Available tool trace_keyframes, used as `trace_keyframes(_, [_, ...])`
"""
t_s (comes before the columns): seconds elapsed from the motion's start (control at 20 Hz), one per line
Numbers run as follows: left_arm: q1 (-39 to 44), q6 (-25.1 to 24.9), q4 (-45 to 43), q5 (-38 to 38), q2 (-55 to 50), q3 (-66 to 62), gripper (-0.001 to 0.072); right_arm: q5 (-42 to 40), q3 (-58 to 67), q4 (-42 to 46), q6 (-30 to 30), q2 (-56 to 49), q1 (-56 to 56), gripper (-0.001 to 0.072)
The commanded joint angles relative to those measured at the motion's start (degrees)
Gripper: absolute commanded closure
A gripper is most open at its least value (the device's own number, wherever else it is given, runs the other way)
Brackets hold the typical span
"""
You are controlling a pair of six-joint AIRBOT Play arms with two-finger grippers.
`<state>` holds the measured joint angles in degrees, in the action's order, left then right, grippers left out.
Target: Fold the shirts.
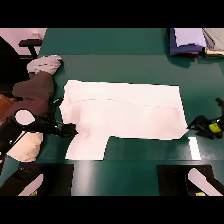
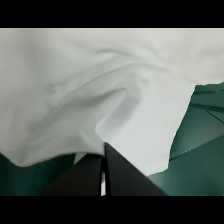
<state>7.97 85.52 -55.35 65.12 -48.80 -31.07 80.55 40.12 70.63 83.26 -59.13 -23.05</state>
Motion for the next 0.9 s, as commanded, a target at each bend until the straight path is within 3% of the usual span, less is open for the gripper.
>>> trace_keyframes(0.0, [0.0, 0.0, 0.0, -0.6, 0.0, -1.0, 0.068, -6.3, -8.1, -5.2, -1.4, -0.4, -1.3, 0.0164])
trace_keyframes(0.1, [0.0, 0.0, 0.0, -1.6, 0.0, -1.0, 0.0681, -6.7, -8.4, -5.2, -1.3, -3.8, 2.2, 0.0164])
trace_keyframes(0.2, [0.0, 0.0, 0.0, -1.6, 0.0, -1.0, 0.068, -8.2, -7.2, -5.1, -1.3, -7.8, 6.8, 0.035])
trace_keyframes(0.25, [0.0, 0.0, -0.3, -1.3, 0.0, -1.0, 0.068, -9.0, -6.0, -5.0, -1.3, -9.2, 9.0, 0.0368])
trace_keyframes(0.35, [0.0, 0.0, -2.2, 1.5, 0.0, -1.3, 0.0681, -8.6, -2.9, -4.5, -1.3, -9.9, 12.9, 0.0584])
trace_keyframes(0.4, [0.0, 0.0, -3.6, 4.4, 0.1, -1.9, 0.0681, -7.6, -1.3, -3.8, -1.3, -9.5, 14.1, 0.0653])
trace_keyframes(0.5, [0.0, 0.1, -5.8, 9.3, 1.0, -3.6, 0.0682, -3.8, 1.1, 0.5, -1.2, -6.4, 16.0, 0.0697])
trace_keyframes(0.7, [0.0, 4.3, -5.6, 16.0, 10.6, -3.7, 0.0681, 8.0, 2.2, 10.1, -0.6, 6.0, 16.8, 0.0696])
trace_keyframes(0.85, [0.0, 8.2, -5.5, 20.2, 16.7, -3.7, 0.0682, 10.8, 2.3, 13.0, 2.3, 15.1, 16.8, 0.0697])
